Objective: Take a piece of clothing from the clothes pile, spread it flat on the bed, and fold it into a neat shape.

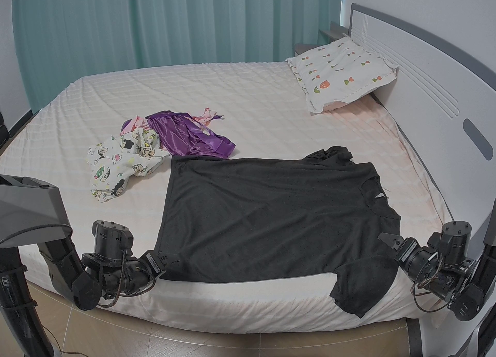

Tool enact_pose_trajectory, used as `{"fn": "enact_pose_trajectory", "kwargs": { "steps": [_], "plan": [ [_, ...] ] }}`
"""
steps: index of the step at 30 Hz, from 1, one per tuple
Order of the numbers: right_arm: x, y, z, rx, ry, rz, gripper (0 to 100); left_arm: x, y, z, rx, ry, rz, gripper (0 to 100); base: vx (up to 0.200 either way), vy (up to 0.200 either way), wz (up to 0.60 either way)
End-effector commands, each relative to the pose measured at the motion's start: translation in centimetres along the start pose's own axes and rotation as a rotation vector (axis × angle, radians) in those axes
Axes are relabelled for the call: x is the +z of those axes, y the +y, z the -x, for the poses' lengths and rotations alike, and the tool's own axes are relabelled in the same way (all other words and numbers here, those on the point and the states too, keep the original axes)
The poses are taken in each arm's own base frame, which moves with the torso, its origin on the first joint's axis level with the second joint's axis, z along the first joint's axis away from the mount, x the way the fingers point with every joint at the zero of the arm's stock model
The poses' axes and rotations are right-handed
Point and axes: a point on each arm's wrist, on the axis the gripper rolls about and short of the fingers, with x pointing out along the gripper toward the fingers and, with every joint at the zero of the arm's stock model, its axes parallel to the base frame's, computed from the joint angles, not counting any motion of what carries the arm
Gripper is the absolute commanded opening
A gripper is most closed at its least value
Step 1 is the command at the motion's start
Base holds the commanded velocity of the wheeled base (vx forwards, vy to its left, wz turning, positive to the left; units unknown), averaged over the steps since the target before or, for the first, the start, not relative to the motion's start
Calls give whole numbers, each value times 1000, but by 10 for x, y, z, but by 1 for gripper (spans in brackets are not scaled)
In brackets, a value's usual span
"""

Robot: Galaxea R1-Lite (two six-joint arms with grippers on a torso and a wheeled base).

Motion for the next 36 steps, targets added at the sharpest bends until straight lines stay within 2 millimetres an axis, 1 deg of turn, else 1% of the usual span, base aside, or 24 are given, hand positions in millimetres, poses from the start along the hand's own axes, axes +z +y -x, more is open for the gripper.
{"fn": "enact_pose_trajectory", "kwargs": {
  "steps": [1,8,11,16,19,20,21,23,29,30,33,36],
  "plan": [
    [3,-13,-1,-54,20,-3,100,-1,1,-4,-1,-5,14,0,0,0,0],
    [2,-34,-13,-123,79,-4,100,3,-2,2,-23,-53,121,0,0,0,0],
    [2,-43,-19,-138,96,4,100,5,-3,8,-29,-75,142,0,0,0,0],
    [2,-51,-29,-134,87,26,100,5,-2,14,-29,-81,151,0,0,0,0],
    [2,-52,-39,-133,87,38,100,6,-1,14,-27,-84,153,0,0,0,0],
    [2,-52,-39,-133,87,38,100,6,-1,14,-27,-84,153,0,0,0,0],
    [2,-54,-44,-135,84,44,100,8,1,15,-22,-92,162,0,0,0,0],
    [3,-55,-47,-135,81,48,100,11,2,15,-22,-100,169,0,0,0,0],
    [11,-52,-57,-109,39,44,100,13,2,14,-42,-117,188,0,0,0,0],
    [13,-53,-60,-106,34,43,0,12,2,14,-41,-115,187,0,0,0,0],
    [13,-56,-67,-103,39,46,0,12,3,14,-38,-114,188,0,0,0,0],
    [20,-58,-72,-96,9,67,0,12,3,14,-40,-115,188,0,0,0,0]
  ]
}}
